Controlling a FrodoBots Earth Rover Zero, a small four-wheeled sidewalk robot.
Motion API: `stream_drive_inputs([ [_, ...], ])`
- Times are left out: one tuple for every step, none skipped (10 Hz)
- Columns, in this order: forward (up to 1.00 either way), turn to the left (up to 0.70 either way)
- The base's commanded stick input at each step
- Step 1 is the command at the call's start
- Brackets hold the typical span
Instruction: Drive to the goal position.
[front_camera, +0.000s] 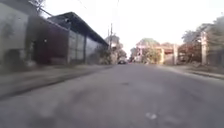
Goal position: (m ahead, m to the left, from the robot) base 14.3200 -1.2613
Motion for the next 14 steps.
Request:
stream_drive_inputs([
  [1.0, -0.39],
  [1.0, -0.33],
  [1.0, 0.01],
  [1.0, 0.01],
  [1.0, 0.01],
  [1.0, 0.01],
  [1.0, 0.01],
  [1.0, -0.3],
  [1.0, -0.39],
  [1.0, -0.39],
  [1.0, -0.04],
  [1.0, 0.01],
  [1.0, 0.01],
  [1.0, 0.01],
])
